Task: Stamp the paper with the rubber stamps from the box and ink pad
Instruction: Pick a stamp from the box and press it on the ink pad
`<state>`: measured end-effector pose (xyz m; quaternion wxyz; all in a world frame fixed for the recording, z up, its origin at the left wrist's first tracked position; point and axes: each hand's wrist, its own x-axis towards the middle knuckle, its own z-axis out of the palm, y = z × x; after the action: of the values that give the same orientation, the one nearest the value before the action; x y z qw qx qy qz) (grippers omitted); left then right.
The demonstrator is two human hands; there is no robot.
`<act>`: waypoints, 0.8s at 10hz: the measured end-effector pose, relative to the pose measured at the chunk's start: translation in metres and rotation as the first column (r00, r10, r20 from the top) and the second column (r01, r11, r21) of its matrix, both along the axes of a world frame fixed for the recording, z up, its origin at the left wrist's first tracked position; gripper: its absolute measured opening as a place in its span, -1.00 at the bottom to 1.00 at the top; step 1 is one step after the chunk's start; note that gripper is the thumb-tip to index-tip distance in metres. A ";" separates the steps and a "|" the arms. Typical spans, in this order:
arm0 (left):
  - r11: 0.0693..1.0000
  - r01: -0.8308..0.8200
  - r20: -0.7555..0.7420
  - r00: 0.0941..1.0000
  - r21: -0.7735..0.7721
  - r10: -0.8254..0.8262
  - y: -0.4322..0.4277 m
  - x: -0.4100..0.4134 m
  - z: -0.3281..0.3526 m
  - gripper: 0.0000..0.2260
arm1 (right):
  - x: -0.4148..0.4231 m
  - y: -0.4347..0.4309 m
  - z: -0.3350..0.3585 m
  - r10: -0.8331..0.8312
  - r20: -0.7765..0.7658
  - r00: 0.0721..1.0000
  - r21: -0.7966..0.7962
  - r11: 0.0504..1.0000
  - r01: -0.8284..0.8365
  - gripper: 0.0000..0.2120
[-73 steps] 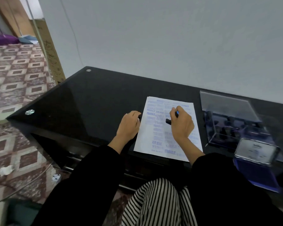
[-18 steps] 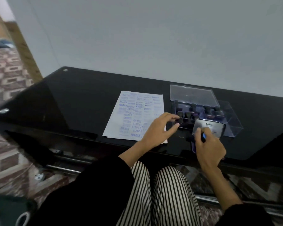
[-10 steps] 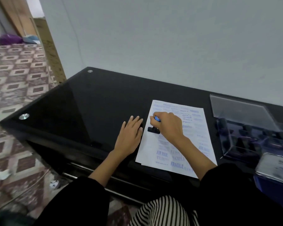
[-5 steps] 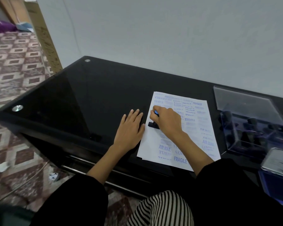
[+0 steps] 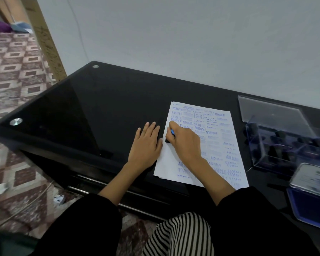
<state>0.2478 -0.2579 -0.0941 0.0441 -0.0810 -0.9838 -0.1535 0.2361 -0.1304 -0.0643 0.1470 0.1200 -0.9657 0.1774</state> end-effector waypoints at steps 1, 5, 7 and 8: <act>1.000 -0.002 -0.002 1.000 -0.009 0.002 0.000 0.000 0.000 -0.55 | -0.003 0.000 0.000 0.000 -0.001 1.000 -0.001 1.000 0.000 -0.81; 1.000 -0.003 -0.006 1.000 0.020 0.003 0.000 0.001 0.001 -0.55 | -0.035 0.002 0.002 0.026 0.145 0.989 -0.069 0.998 -0.016 -0.84; 0.999 -0.005 -0.018 1.000 0.033 0.006 -0.001 0.000 0.000 -0.55 | -0.043 0.003 0.003 0.025 0.180 0.983 -0.091 0.996 -0.009 -0.86; 0.999 -0.008 -0.023 1.000 0.036 0.009 -0.001 -0.001 -0.001 -0.55 | -0.044 0.004 0.003 0.023 0.175 0.984 -0.097 0.995 -0.006 -0.86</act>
<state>0.2472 -0.2589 -0.0947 0.0578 -0.0777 -0.9806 -0.1701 0.1923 -0.1264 -0.0617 0.0652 0.1038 -0.9643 0.2347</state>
